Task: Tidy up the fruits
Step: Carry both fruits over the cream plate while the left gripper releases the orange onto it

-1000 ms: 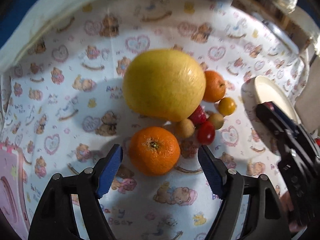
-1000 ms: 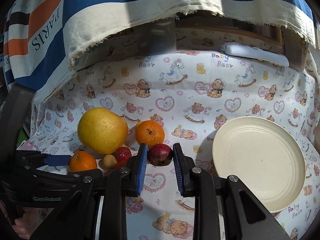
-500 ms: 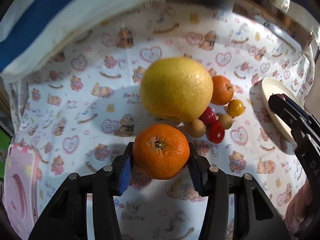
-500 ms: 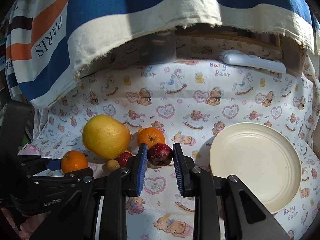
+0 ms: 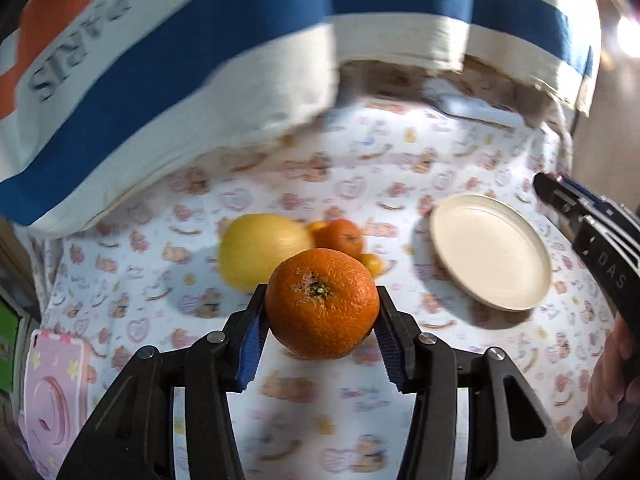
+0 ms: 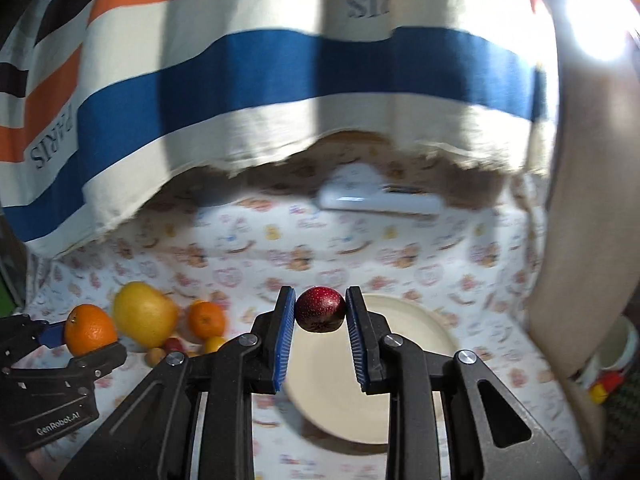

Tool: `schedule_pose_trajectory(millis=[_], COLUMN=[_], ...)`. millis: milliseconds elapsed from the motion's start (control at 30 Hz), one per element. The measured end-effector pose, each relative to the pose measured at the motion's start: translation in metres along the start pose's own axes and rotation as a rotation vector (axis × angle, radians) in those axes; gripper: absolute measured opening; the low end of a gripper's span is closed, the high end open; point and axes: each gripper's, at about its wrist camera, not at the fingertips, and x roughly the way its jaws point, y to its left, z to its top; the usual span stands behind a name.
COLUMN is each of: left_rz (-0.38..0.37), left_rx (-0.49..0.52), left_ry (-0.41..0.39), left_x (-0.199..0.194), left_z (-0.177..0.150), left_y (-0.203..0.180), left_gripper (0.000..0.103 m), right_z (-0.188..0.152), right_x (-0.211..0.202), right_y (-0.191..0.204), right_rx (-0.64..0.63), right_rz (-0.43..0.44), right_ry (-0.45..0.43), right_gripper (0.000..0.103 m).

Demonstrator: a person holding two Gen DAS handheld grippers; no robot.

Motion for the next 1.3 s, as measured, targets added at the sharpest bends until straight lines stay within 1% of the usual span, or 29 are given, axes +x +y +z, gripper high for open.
schedule_pose_trajectory(millis=[67,133,267,300,367,400,467,533,667,767,833,900,1067,1233,1300], left_rz=[-0.031,-0.044,-0.142,-0.159,-0.182,-0.182,-0.188,-0.221,-0.218,-0.206,-0.198,-0.206,-0.225,-0.213,-0.191], left_rx=[0.028,0.061,0.066,0.061,0.047,0.038,0.025,0.03,0.036,0.051,0.056,0.052,0.045,0.063,0.073], left_ry=[-0.015,-0.03,-0.057,-0.061,-0.063,-0.055,-0.024,-0.006,0.037,0.051,0.036,0.025,0.039,0.046,0.057], left_x=[0.002,0.006,0.023,0.031,0.05,0.061,0.081,0.095,0.116,0.126,0.127,0.125,0.129,0.132,0.132], left_z=[0.006,0.011,0.026,0.031,0.039,0.042,0.048,0.05,0.047,0.042,0.039,0.039,0.036,0.032,0.032], left_y=[-0.02,-0.041,-0.074,-0.081,-0.092,-0.097,-0.108,-0.116,-0.121,-0.12,-0.117,-0.114,-0.111,-0.117,-0.12], left_gripper=[0.049,0.049,0.049,0.049,0.049,0.049,0.049,0.049,0.049,0.049,0.049,0.049,0.049,0.049,0.049], right_z=[0.001,0.002,-0.001,-0.002,-0.006,-0.008,-0.011,-0.015,-0.024,-0.033,-0.038,-0.041,-0.047,-0.055,-0.059], right_x=[-0.005,-0.004,0.009,0.014,0.022,0.028,0.038,0.052,0.074,0.089,0.098,0.103,0.111,0.123,0.127], right_y=[-0.019,-0.039,-0.074,-0.081,-0.09,-0.096,-0.106,-0.114,-0.124,-0.127,-0.127,-0.126,-0.125,-0.126,-0.126], right_rx=[0.009,0.039,0.12,0.13,0.122,0.12,0.128,0.134,0.155,0.154,0.158,0.157,0.158,0.154,0.147], right_rz=[-0.019,-0.016,-0.036,-0.052,-0.112,-0.13,-0.114,-0.094,-0.114,-0.109,-0.09,-0.069,-0.039,-0.04,-0.049], right_ry=[-0.016,-0.019,-0.047,-0.045,-0.053,-0.05,-0.012,0.037,0.09,0.142,0.178,0.202,0.242,0.296,0.312], right_gripper=[0.027,0.027,0.027,0.027,0.027,0.027,0.027,0.027,0.027,0.027,0.027,0.027,0.027,0.027,0.027])
